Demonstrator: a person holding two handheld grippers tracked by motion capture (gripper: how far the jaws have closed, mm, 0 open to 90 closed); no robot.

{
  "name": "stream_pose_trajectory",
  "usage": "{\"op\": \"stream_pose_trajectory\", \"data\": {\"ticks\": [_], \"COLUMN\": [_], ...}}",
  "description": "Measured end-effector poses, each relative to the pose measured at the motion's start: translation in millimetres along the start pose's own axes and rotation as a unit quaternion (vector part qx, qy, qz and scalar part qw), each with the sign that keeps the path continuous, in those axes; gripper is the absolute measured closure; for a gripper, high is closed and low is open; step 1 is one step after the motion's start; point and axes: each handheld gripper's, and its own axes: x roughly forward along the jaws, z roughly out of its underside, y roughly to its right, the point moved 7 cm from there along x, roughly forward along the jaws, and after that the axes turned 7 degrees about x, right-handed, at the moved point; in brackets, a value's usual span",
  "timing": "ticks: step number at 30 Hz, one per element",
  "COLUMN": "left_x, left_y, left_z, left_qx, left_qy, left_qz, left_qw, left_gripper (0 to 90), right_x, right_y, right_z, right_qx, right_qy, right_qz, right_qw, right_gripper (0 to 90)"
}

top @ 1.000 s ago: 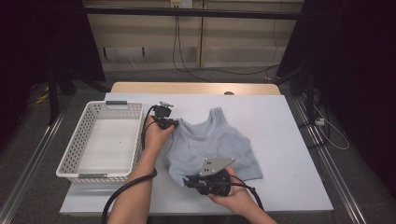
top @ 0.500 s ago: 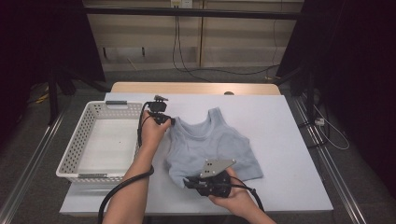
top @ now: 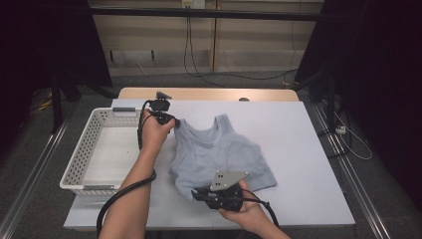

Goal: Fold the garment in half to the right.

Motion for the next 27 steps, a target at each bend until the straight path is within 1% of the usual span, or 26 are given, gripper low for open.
{"op": "stream_pose_trajectory", "data": {"ticks": [2, 3, 6, 8, 12, 14, 17, 20, 27], "left_x": [-2.8, -4.2, -7.7, -10.2, -15.7, -17.7, -20.1, -21.7, -25.9], "left_y": [-2.6, -3.6, -6.6, -8.7, -12.7, -14.4, -15.9, -17.3, -16.7], "left_z": [0.3, 0.5, 2.1, 3.4, 4.7, 5.6, 6.2, 6.5, 4.2], "left_qx": [0.001, -0.001, -0.001, 0.003, -0.005, -0.002, -0.005, -0.003, -0.002], "left_qy": [-0.001, 0.0, 0.001, -0.002, -0.001, -0.003, -0.003, -0.004, -0.004], "left_qz": [-0.003, -0.004, -0.009, -0.014, -0.019, -0.023, -0.026, -0.03, -0.03], "left_qw": [1.0, 1.0, 1.0, 0.9999, 0.9998, 0.9997, 0.9996, 0.9995, 0.9995], "left_gripper": [85.1, 85.0, 85.1, 85.1, 85.1, 85.1, 85.1, 85.1, 85.1], "right_x": [0.7, 1.1, 3.0, 4.2, 6.9, 8.0, 9.6, 10.9, 10.8], "right_y": [-1.1, -1.8, -4.2, -5.8, -8.3, -9.1, -10.5, -11.7, -12.3], "right_z": [-2.3, -3.4, -6.5, -8.3, -11.3, -12.6, -13.6, -14.5, -17.5], "right_qx": [0.0, -0.001, -0.01, -0.012, -0.017, -0.018, -0.019, -0.021, -0.023], "right_qy": [0.004, 0.005, 0.005, 0.006, 0.007, 0.009, 0.009, 0.01, 0.013], "right_qz": [-0.001, -0.002, -0.002, -0.005, -0.01, -0.011, -0.014, -0.017, -0.018], "right_qw": [1.0, 1.0, 0.9999, 0.9999, 0.9998, 0.9997, 0.9997, 0.9996, 0.9995], "right_gripper": [83.4, 83.4, 83.4, 83.4, 83.4, 83.4, 83.4, 83.4, 83.4]}}
